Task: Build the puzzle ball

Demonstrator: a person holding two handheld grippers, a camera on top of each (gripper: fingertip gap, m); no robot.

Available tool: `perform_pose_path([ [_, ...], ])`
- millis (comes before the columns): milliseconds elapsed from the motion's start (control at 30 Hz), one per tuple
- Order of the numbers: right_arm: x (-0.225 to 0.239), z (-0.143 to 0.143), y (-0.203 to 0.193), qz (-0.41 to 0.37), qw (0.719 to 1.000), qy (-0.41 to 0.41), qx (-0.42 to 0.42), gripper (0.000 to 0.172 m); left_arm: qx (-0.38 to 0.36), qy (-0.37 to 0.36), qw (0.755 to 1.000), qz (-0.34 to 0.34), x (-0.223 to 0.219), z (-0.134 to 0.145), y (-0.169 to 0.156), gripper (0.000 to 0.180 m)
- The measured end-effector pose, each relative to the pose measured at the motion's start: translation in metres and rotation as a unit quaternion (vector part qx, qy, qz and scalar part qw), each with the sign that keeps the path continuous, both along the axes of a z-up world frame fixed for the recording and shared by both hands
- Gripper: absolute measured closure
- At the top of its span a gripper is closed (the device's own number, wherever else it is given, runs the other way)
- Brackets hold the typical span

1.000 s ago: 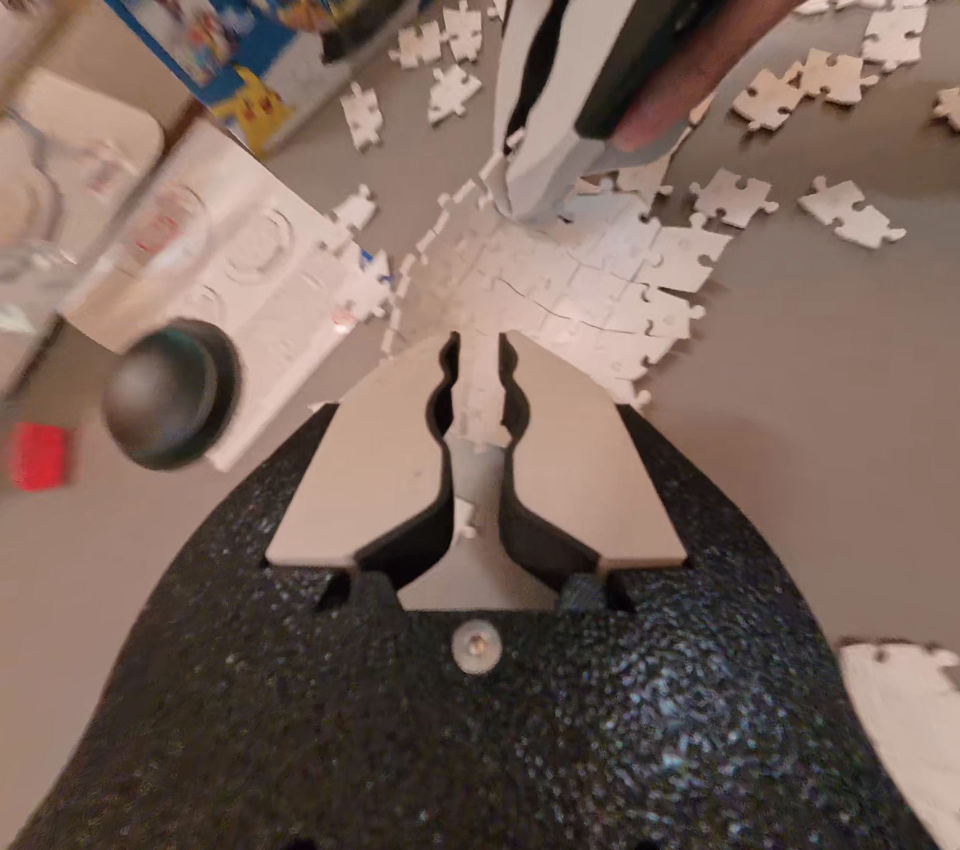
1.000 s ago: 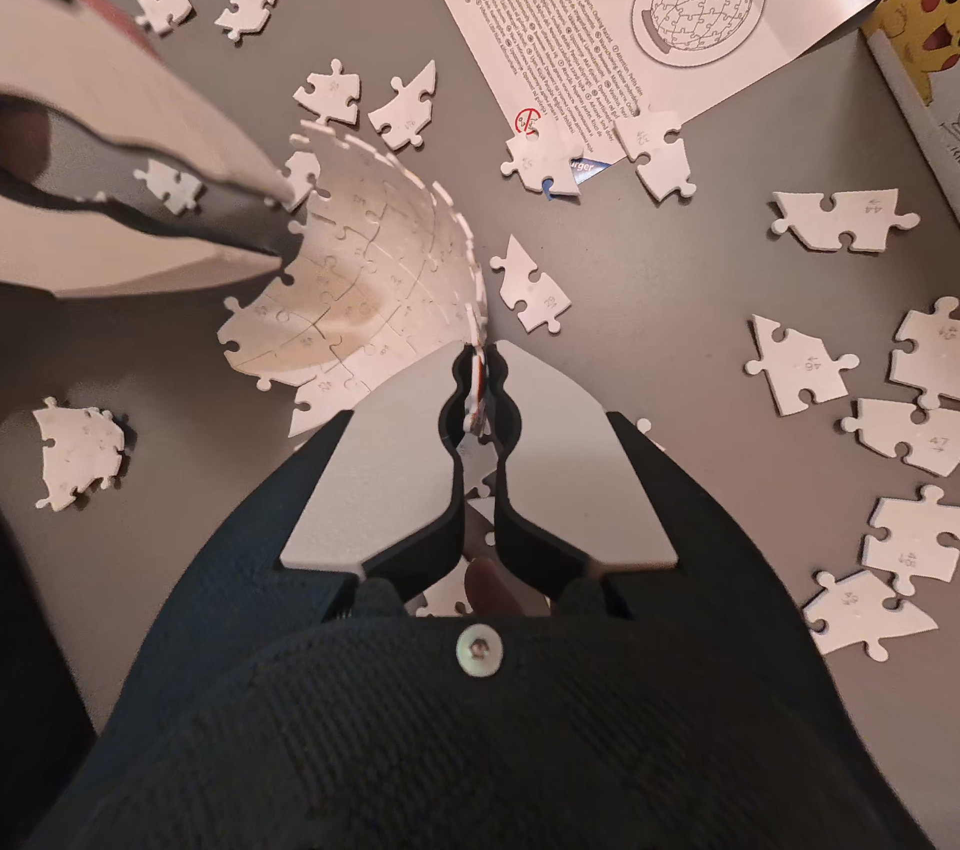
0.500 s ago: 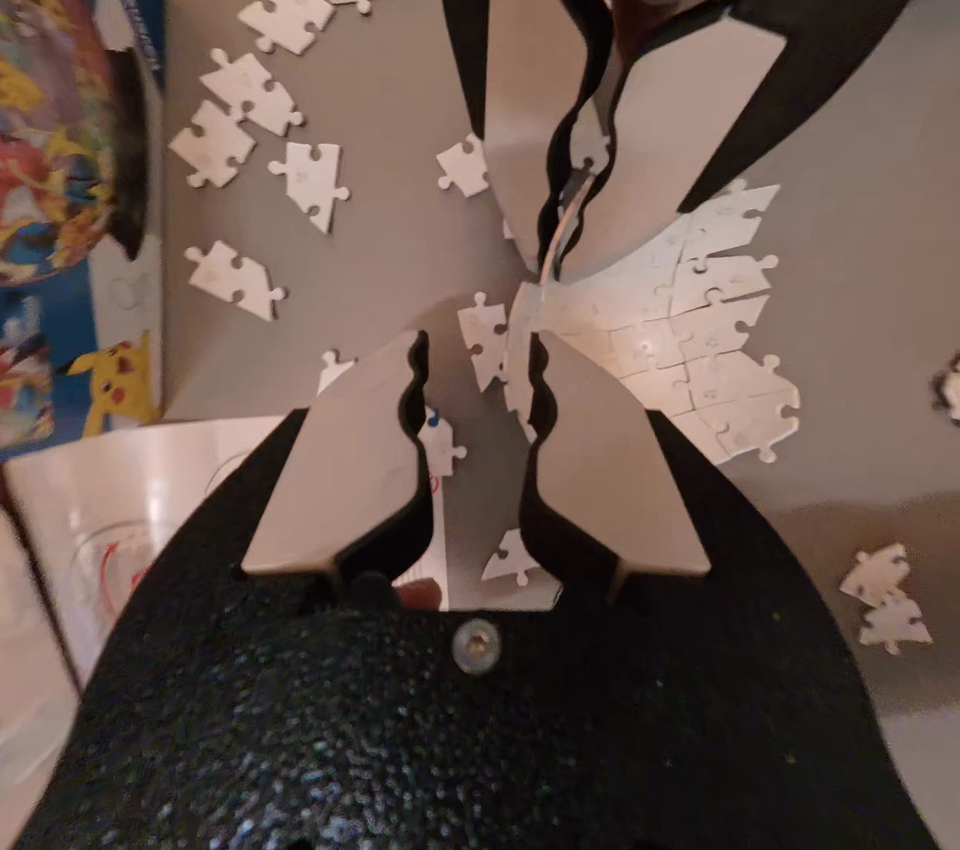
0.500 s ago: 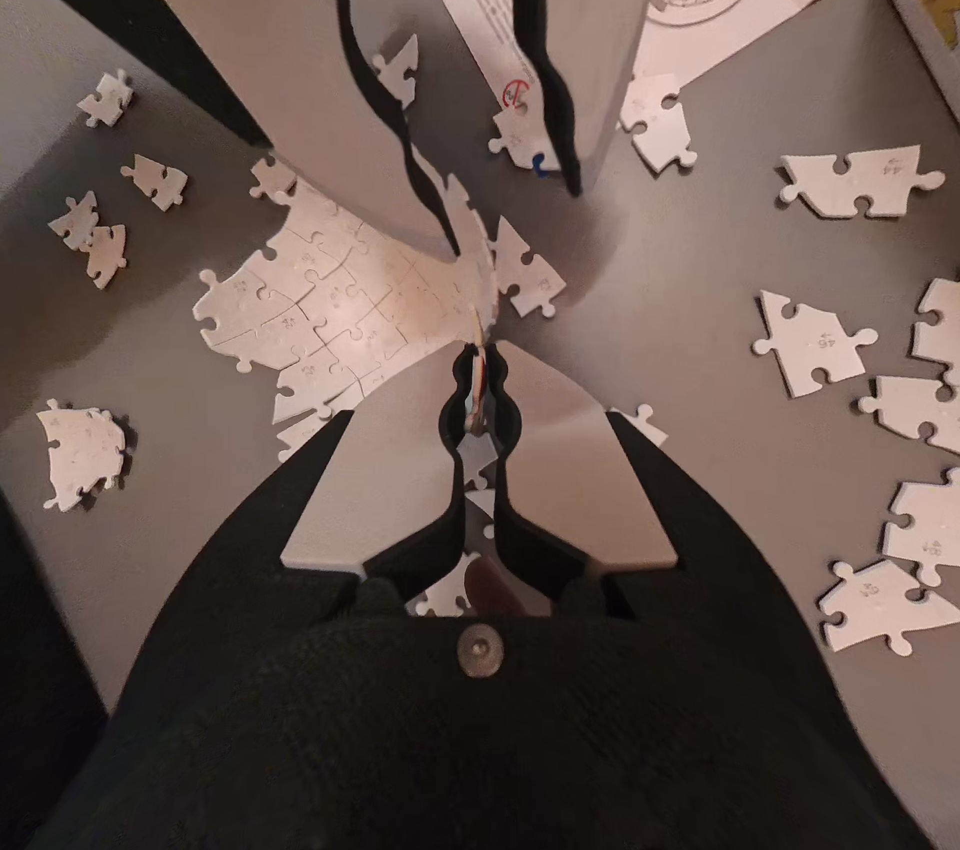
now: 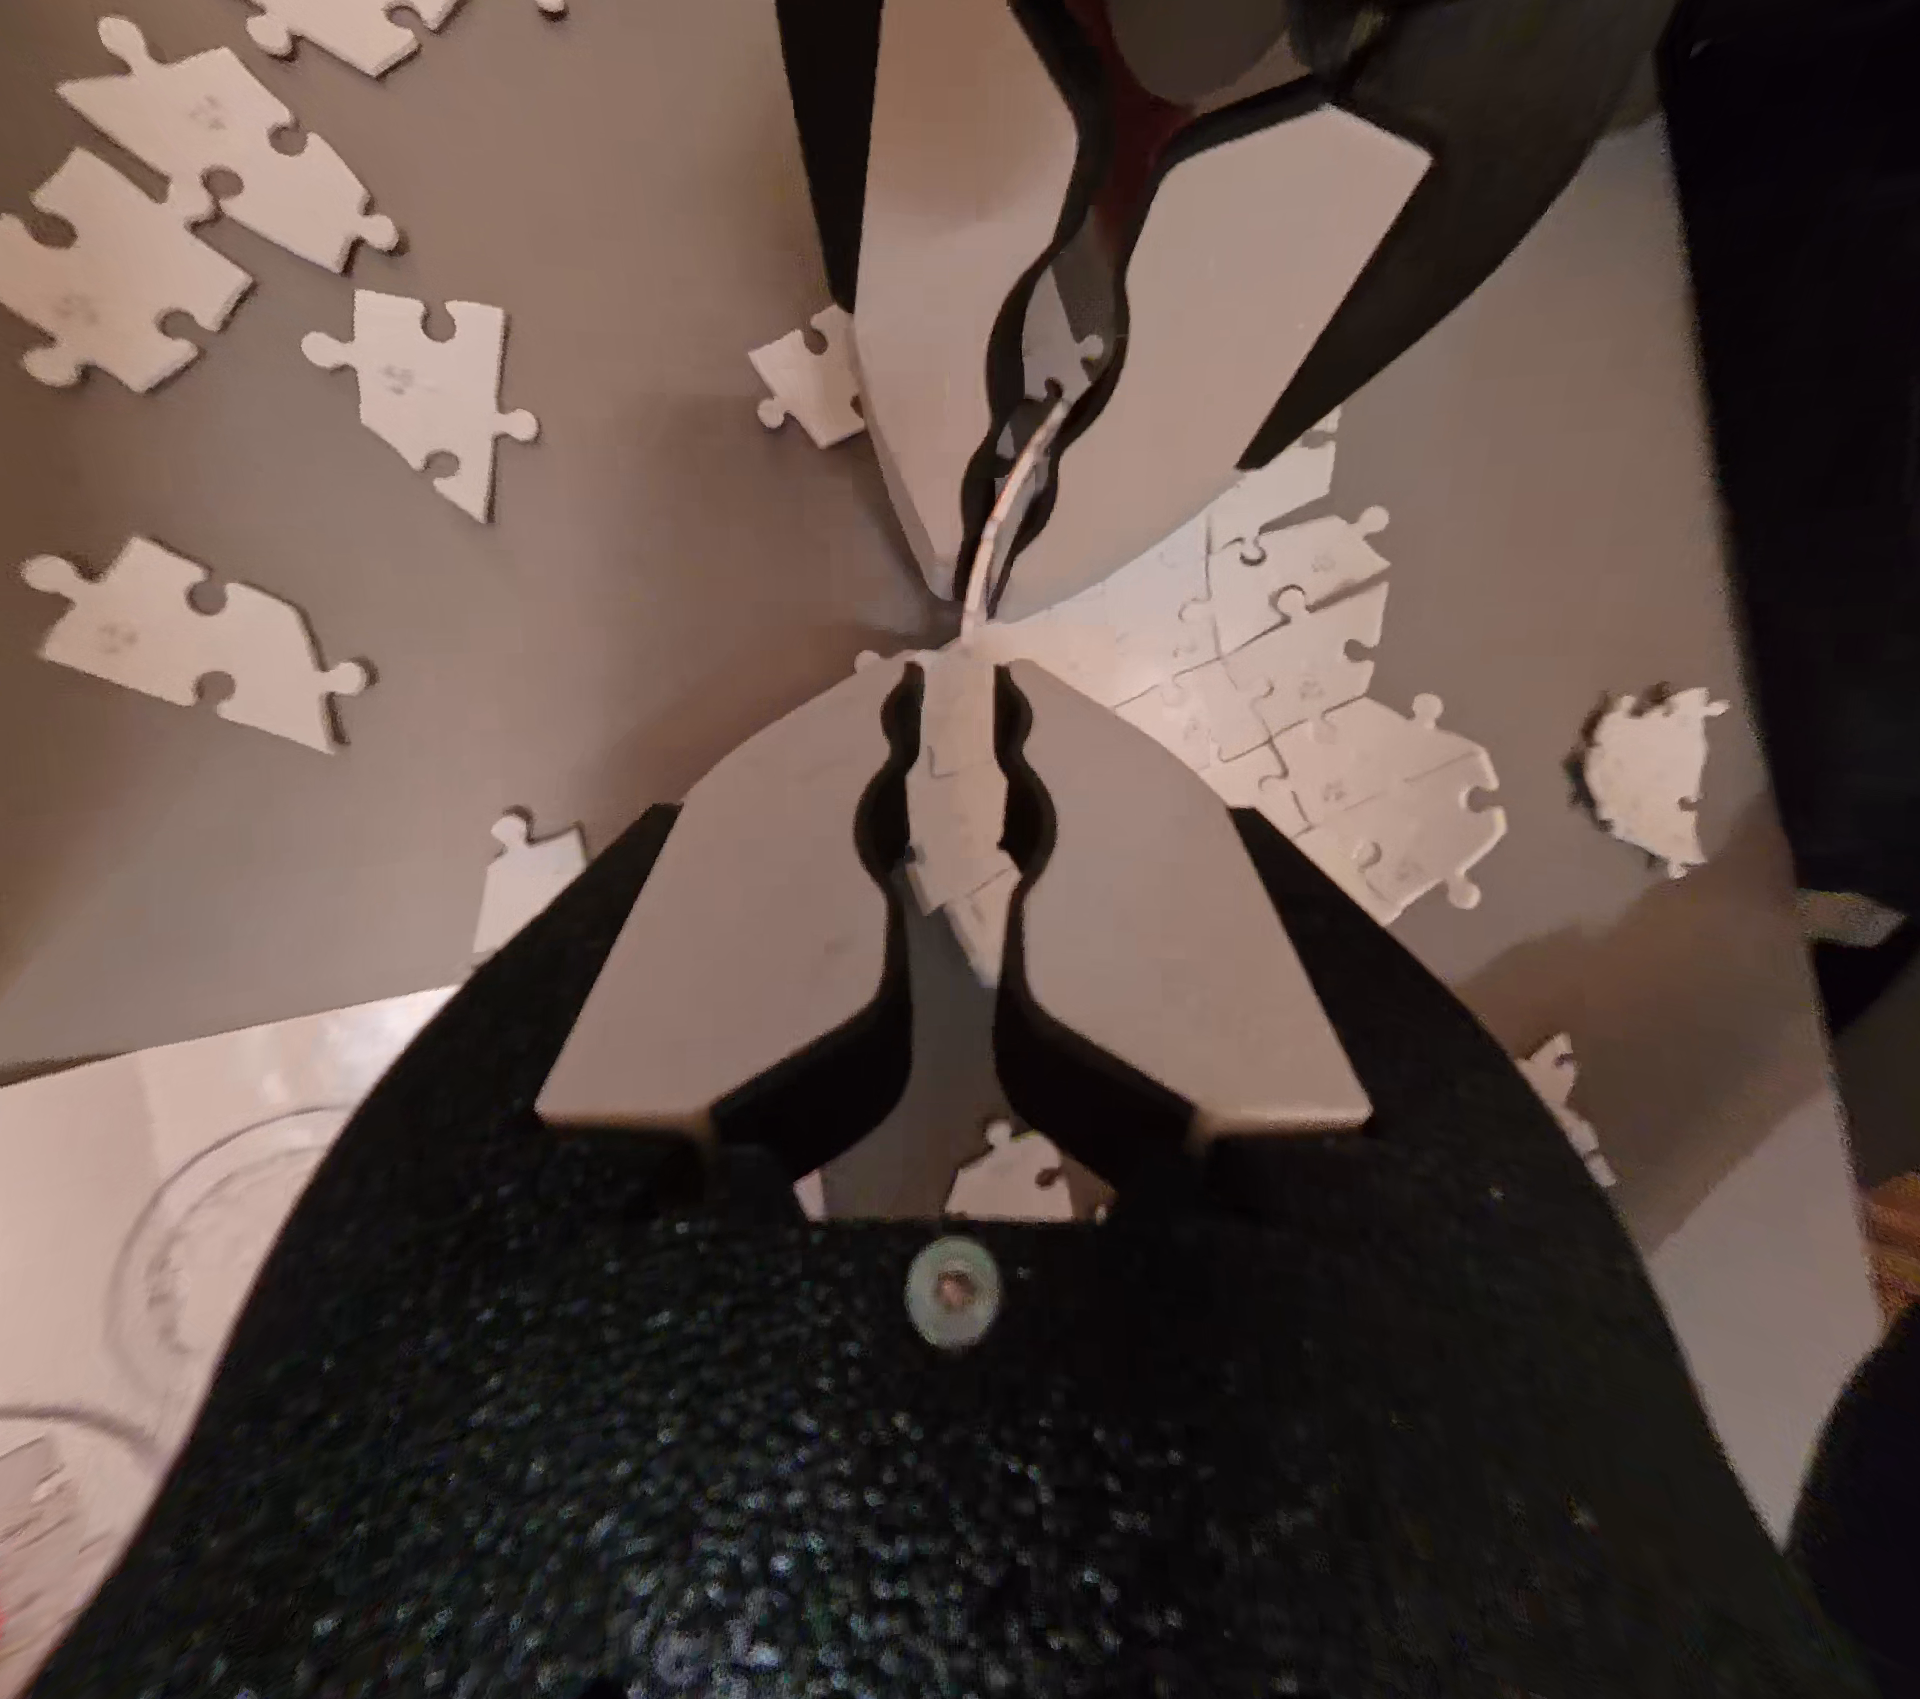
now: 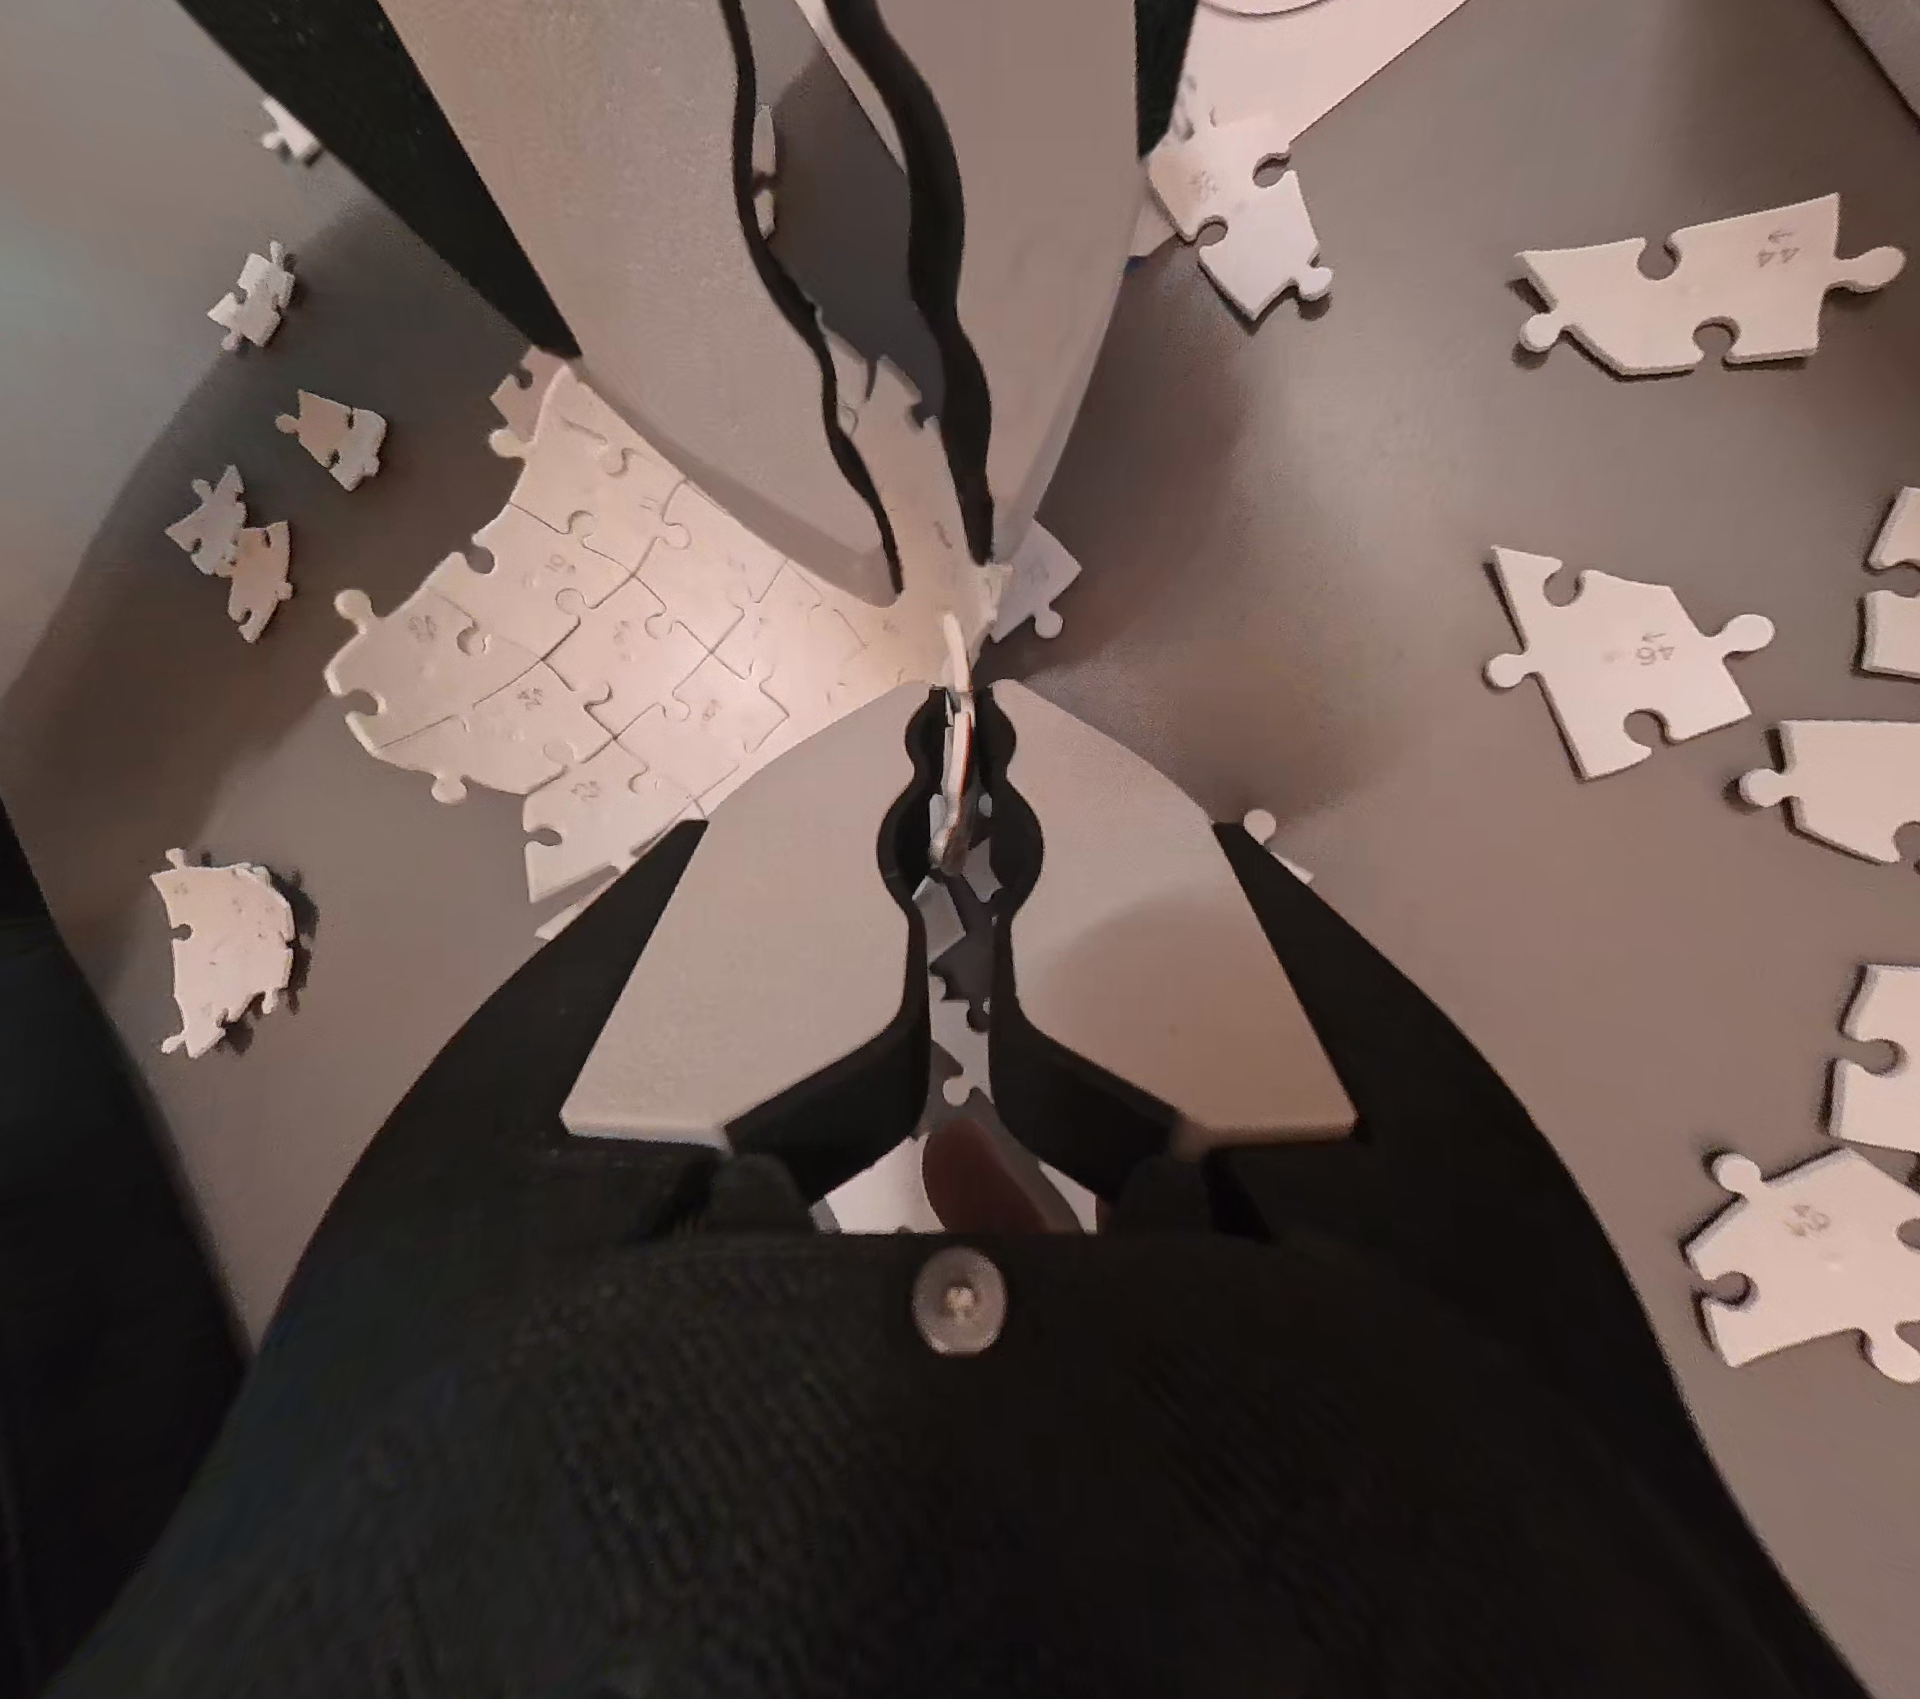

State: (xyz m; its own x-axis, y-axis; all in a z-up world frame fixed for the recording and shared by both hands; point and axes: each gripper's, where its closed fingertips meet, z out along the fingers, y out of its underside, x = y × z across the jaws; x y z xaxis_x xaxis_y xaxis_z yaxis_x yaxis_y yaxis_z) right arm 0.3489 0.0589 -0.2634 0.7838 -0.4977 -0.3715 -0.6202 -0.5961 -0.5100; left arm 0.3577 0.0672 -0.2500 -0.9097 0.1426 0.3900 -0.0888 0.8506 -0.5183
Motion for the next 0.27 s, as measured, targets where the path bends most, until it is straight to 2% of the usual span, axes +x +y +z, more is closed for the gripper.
perform_pose_path([
  [33, 0.0003, 0.0005, 0.0011, 0.000, 1.000, 0.004, 0.005, 0.167, -0.008, 0.023, 1.000, 0.007, -0.0023, 0.0006, 0.0008, 0.169],
  [133, 0.0022, 0.0011, 0.0029, 0.000, 1.000, 0.014, 0.012, 0.167, -0.024, 0.067, 0.997, 0.031, -0.0056, 0.0006, 0.0037, 0.169],
  [267, 0.0028, 0.0002, 0.0043, 0.014, 0.999, 0.035, 0.015, 0.167, -0.029, 0.065, 0.996, 0.046, -0.0021, -0.0037, 0.0062, 0.170],
])
